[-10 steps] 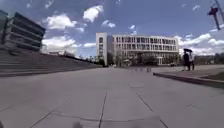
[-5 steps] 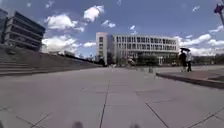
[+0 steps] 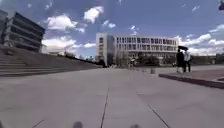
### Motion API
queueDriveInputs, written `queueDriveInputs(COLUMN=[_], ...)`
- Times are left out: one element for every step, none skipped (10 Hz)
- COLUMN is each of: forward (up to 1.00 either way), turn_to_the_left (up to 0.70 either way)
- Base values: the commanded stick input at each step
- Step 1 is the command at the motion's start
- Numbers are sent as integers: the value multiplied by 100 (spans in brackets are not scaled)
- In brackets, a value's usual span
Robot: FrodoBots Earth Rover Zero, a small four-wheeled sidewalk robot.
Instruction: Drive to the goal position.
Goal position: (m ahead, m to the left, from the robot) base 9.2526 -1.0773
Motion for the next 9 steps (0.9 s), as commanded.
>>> queueDriveInputs(forward=[70, 70, 70, 70, 70, 70, 70, 70, 69], turn_to_the_left=[0, 0, 0, 0, 0, 0, 0, 0, 0])
